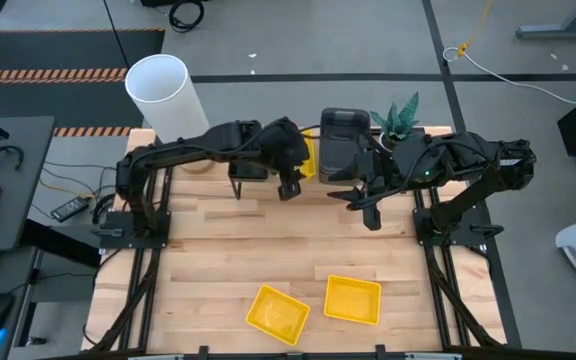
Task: Stack baskets on shelf by color
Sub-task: Stack the left yellow basket on top of the yellow basket on the shelf
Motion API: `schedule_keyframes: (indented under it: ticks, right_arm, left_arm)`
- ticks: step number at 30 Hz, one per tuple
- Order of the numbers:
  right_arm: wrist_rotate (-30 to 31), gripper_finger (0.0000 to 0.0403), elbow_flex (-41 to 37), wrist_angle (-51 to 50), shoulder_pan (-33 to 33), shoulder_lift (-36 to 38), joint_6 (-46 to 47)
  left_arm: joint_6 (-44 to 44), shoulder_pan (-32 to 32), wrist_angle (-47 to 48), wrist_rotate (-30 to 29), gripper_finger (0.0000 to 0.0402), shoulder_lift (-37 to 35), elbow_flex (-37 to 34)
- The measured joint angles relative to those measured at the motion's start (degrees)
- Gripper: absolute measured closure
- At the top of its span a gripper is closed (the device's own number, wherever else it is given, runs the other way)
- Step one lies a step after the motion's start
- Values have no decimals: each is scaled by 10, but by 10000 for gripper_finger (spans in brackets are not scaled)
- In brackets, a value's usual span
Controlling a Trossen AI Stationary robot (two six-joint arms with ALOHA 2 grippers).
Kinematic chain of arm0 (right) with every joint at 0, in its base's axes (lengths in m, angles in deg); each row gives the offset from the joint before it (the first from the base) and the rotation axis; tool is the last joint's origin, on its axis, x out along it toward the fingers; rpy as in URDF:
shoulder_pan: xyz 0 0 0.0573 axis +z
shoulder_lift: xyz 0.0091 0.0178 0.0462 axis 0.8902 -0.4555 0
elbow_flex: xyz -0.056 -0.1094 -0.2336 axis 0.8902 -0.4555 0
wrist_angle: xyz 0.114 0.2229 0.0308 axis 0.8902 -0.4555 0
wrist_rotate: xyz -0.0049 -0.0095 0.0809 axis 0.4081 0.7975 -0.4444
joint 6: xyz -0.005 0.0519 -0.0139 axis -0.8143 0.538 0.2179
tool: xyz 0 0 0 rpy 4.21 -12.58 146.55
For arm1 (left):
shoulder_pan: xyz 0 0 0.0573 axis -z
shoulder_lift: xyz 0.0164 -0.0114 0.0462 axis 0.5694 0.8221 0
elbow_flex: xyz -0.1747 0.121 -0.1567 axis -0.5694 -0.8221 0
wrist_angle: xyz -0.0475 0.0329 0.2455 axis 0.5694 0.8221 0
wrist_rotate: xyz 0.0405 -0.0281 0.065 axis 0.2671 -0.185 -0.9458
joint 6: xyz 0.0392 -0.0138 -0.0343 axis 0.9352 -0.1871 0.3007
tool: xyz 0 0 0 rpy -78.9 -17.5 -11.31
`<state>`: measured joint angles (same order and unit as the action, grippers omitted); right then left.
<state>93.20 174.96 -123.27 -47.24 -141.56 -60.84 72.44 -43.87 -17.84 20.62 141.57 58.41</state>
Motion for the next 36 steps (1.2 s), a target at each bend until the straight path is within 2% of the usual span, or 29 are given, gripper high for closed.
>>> schedule_keyframes:
  ticks: [2,8,11,13,18,23,27,31,36]
  right_arm:
    - [0,245,0,-4,0,0,0]
    - [7,245,0,-22,0,13,0]
    - [9,245,0,-24,0,22,-3]
    - [10,245,0,-24,0,27,-5]
    - [11,245,0,-31,0,39,-8]
    - [11,245,0,-31,0,40,-21]
    - [-1,245,0,-31,0,40,-21]
    - [-15,245,0,-30,4,40,-15]
    - [-18,245,0,-23,7,39,-17]
  left_arm:
    - [1,14,0,32,243,-2,9]
    - [-57,81,7,208,258,-2,-16]
    - [-81,124,13,258,259,0,-44]
    - [-91,155,31,272,260,0,-51]
    - [-117,235,34,267,260,0,-92]
    - [-200,304,-17,246,260,0,-139]
    - [-342,343,-45,188,260,0,-187]
    - [-511,359,-45,172,256,1,-239]
    - [-637,368,-66,159,237,0,-279]
